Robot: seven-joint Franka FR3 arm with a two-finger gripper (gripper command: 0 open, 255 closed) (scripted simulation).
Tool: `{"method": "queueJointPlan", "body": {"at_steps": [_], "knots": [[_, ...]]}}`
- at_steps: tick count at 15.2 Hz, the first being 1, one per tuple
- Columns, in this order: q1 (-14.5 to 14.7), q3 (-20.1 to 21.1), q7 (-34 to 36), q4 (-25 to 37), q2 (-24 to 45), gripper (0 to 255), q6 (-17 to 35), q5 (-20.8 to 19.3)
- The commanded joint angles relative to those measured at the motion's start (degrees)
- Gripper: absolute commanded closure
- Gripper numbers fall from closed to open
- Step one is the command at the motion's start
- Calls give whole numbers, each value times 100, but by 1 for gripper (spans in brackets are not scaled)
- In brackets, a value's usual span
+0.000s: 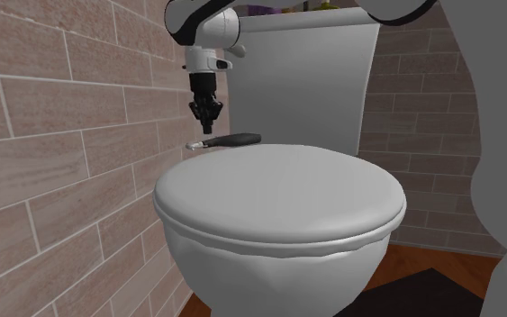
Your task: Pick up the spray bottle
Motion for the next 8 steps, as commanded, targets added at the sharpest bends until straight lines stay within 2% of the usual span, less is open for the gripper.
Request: {"method": "queueJointPlan", "body": {"at_steps": [1, 2, 4, 5, 8], "knots": [[0, 0, 0, 0, 0, 255, 0, 0], [0, 0, 0, 0, 0, 0, 0, 0], [262, -455, 2023, 601, 365, 0, -311, 59], [331, -624, 2734, 755, 455, 0, -403, 118], [311, -636, 2759, 515, 450, 0, -171, 116]]}}
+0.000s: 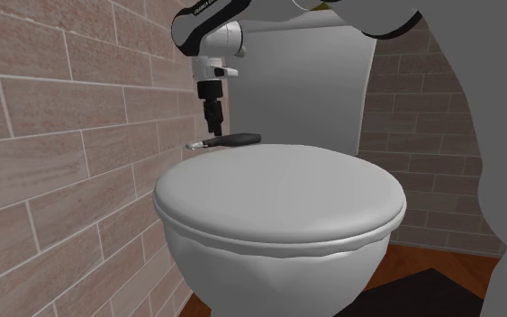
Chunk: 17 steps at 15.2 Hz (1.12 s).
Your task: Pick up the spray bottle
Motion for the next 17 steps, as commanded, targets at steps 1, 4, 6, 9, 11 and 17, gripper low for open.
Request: {"method": "queueJointPlan", "body": {"at_steps": [1, 4, 6, 9, 11, 17], "knots": [[0, -28, 146, -110, 17, 0, 129, 2], [-19, -35, 173, -314, 35, 0, 347, -11], [-22, -36, 178, -352, 39, 0, 388, -14], [-22, -36, 175, -340, 39, 255, 377, -13], [-22, -36, 174, -340, 40, 255, 377, -14], [-17, -33, 169, -288, 31, 255, 317, -9]]}}
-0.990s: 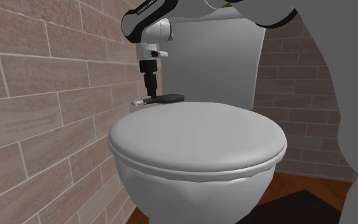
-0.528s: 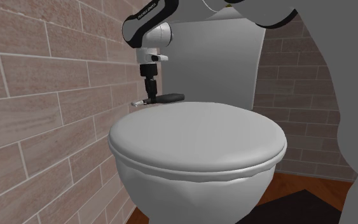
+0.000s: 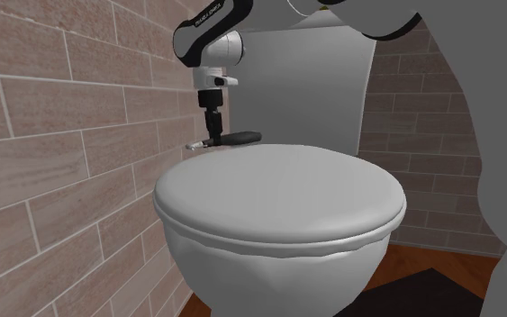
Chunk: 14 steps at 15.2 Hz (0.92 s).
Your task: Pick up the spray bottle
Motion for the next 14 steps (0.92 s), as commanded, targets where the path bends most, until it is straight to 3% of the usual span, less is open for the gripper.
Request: {"method": "queueJointPlan", "body": {"at_steps": [1, 14], "knots": [[6, 2, -11, 88, -13, 255, -100, 6], [143, 9, -131, 1244, 75, 255, -1151, 15]]}}
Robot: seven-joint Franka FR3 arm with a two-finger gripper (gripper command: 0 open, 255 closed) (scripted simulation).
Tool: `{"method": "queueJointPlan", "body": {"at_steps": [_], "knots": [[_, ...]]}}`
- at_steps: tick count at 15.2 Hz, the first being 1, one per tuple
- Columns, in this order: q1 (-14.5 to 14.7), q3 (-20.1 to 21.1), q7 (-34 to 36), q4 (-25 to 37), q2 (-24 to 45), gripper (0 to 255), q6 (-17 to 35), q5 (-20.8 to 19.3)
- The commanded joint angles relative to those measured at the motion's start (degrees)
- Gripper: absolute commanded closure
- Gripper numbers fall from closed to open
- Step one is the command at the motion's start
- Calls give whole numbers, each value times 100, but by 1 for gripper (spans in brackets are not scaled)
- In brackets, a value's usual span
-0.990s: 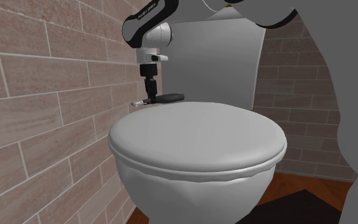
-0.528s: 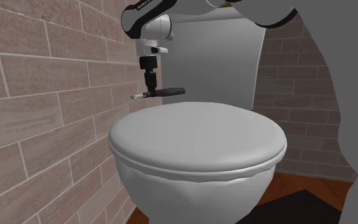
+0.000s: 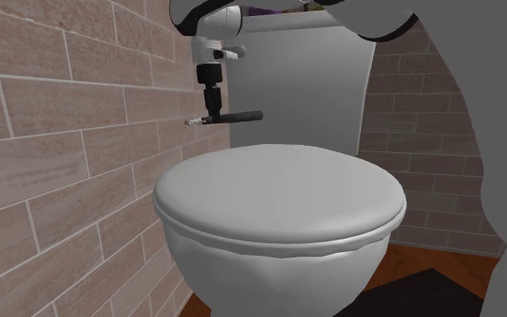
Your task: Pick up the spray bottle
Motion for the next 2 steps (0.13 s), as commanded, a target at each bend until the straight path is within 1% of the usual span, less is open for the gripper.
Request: {"method": "queueJointPlan", "body": {"at_steps": [1, 2], "knots": [[17, -2, -10, 125, 27, 255, -98, -5], [18, -3, -10, 127, 28, 255, -99, -5]]}}
